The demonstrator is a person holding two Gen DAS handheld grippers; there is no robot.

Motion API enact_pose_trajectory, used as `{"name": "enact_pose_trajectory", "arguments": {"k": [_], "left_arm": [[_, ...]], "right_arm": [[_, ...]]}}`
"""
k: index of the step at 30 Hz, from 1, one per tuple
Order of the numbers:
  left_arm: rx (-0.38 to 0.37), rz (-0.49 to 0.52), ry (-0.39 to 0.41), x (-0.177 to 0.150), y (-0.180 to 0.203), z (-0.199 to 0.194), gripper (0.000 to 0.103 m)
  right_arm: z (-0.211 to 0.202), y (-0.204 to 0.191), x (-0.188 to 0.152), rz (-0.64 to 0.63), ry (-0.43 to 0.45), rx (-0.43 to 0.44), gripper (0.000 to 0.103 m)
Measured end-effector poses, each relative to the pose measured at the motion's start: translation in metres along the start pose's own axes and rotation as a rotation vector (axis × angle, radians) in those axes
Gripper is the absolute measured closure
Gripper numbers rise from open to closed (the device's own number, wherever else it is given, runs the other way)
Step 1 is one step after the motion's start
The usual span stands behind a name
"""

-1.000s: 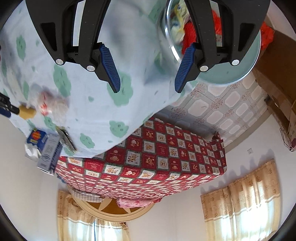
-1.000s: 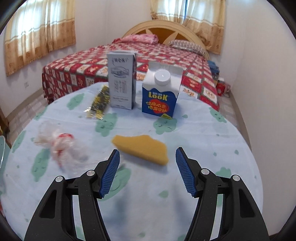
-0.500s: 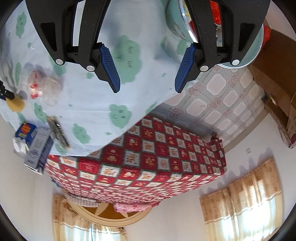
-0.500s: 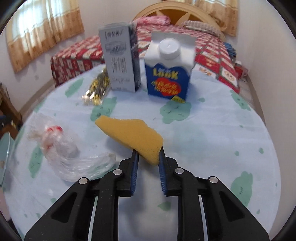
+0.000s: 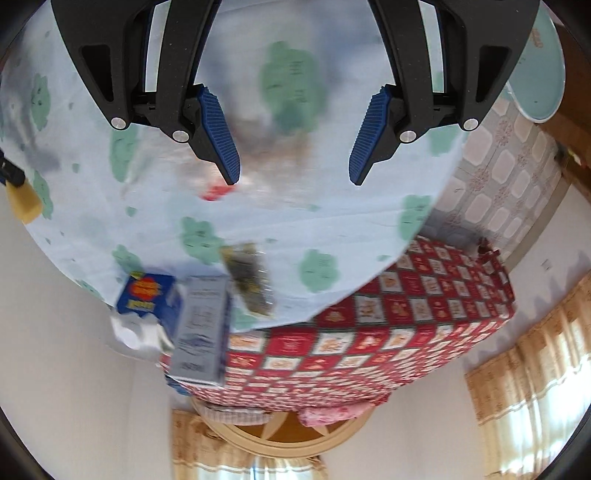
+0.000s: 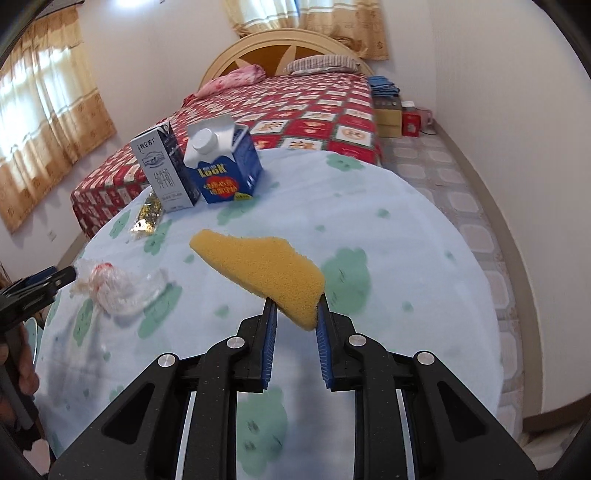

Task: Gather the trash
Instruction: 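Grasp the clear plastic bag with red print with the left tool while the right tool lifts the sponge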

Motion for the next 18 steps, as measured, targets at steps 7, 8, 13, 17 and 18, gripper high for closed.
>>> {"name": "enact_pose_trajectory", "arguments": {"k": [7, 8, 13, 17, 18], "left_arm": [[-0.038, 0.077, -0.011, -0.009, 0.037, 0.003, 0.057], [-0.058, 0.071, -0.02, -0.009, 0.037, 0.002, 0.066], [-0.106, 0.133, -0.022, -0.016, 0.047, -0.005, 0.099], [-0.105, 0.13, -0.012, -0.018, 0.041, -0.009, 0.102], [-0.105, 0.122, -0.006, -0.017, 0.036, -0.012, 0.103]], "right_arm": [[0.001, -0.012, -0.012, -0.012, 0.002, 0.032, 0.082], [0.002, -0.014, -0.014, -0.013, 0.0, 0.037, 0.082], [0.006, -0.024, -0.015, -0.008, 0.014, 0.049, 0.082], [0.004, -0.029, -0.016, -0.006, 0.023, 0.052, 0.082], [0.002, -0.03, -0.017, -0.009, 0.025, 0.05, 0.082]]}}
Point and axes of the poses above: each gripper's, at about its wrist camera, not at the fingertips, and z roughly the way its jaws point, y to its right, x to its top, the point moved 6 cm from there along z, roughly the way its jaws point, and after that the axes turned 13 degrees about x, right-handed, at the moved point
